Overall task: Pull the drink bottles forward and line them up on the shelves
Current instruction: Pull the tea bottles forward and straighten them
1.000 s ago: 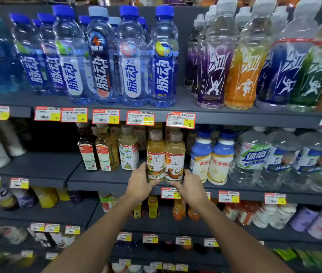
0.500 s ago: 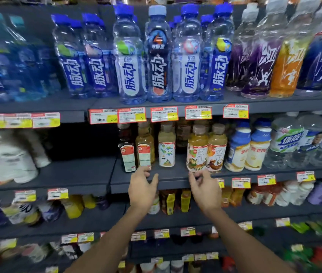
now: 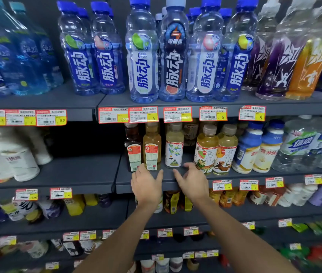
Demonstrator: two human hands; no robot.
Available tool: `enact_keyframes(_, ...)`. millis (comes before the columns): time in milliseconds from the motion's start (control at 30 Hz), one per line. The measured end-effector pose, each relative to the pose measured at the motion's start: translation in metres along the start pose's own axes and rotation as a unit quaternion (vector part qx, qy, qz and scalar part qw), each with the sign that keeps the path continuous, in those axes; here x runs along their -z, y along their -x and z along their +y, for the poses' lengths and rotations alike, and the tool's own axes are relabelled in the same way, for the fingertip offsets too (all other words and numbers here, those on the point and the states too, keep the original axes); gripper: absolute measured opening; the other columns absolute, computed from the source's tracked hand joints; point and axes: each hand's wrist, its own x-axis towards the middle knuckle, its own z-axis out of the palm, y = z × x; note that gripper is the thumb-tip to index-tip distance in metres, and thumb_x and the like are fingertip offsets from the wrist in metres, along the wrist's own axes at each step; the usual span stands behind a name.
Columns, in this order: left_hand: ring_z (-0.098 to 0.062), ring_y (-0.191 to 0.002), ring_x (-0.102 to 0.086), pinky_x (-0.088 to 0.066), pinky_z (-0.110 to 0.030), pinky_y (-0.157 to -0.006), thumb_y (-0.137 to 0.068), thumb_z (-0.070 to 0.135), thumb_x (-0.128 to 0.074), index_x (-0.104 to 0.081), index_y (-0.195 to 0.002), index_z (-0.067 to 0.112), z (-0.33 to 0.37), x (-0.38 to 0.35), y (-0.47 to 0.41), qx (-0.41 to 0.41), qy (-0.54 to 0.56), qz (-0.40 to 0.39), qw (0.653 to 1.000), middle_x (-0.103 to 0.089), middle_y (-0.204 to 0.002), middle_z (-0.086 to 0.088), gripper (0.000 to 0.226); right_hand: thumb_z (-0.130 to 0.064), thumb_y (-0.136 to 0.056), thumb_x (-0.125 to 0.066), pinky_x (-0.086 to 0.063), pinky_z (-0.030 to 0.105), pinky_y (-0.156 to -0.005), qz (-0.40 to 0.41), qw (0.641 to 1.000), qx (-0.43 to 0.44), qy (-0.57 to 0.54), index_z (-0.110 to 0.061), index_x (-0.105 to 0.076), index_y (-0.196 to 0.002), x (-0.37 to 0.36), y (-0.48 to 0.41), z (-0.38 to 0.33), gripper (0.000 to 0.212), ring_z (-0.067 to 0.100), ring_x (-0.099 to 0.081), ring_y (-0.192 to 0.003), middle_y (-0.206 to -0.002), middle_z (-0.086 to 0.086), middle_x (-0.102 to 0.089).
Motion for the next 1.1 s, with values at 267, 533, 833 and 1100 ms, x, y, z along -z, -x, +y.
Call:
enact_keyframes(267,-0.029,-0.108,-0.056,-0.04,-0.04,-0.087,-0.086,0.065,-0.059,-0.054,-0.117,0.008,0.017,-0.013,-0.007,0.052,-0.109,0.046,0.992,-0.065,-0.11,-0.01,0.065,-0.065,-0.088,-0.058,-0.039,0.032,-0.061,-0.026,0.995,-0.039,0.088,-0.013,-0.044,-0.114,-0.012,-0.019,-0.034,0.06,0.029,-0.07,-0.09,-0.097,0.008,-0.07)
enact_keyframes(533,-0.031,-0.101,-0.057,-0.042,-0.042,-0.083,-0.083,0.059,-0.067,-0.054,-0.113,0.007,0.023,-0.024,-0.004,0.079,-0.1,0.076,0.989,-0.065,-0.106,-0.011,0.061,-0.063,-0.091,-0.055,-0.038,0.032,-0.061,0.002,0.994,-0.062,0.091,-0.014,-0.042,-0.109,-0.022,-0.023,-0.037,0.054,0.028,-0.07,-0.087,-0.095,0.007,-0.07)
enact_keyframes(833,-0.034,-0.1,-0.055,-0.039,-0.044,-0.083,-0.078,0.057,-0.073,-0.053,-0.119,0.003,0.04,-0.037,0.001,0.129,-0.085,0.09,0.984,-0.062,-0.106,-0.015,0.072,-0.062,-0.09,-0.055,-0.038,0.03,-0.058,-0.002,0.998,-0.017,0.068,-0.018,-0.03,-0.098,-0.007,-0.01,-0.011,0.051,0.029,-0.069,-0.084,-0.091,0.008,-0.068)
enact_keyframes(1100,-0.035,-0.099,-0.055,-0.038,-0.045,-0.085,-0.074,0.049,-0.08,-0.054,-0.115,0.002,0.05,-0.046,-0.006,0.186,-0.06,0.105,0.975,-0.063,-0.106,-0.017,0.067,-0.059,-0.095,-0.054,-0.042,0.032,-0.063,-0.036,0.996,-0.015,0.081,-0.011,-0.043,-0.113,0.004,-0.006,-0.007,0.052,0.029,-0.067,-0.091,-0.098,0.008,-0.066)
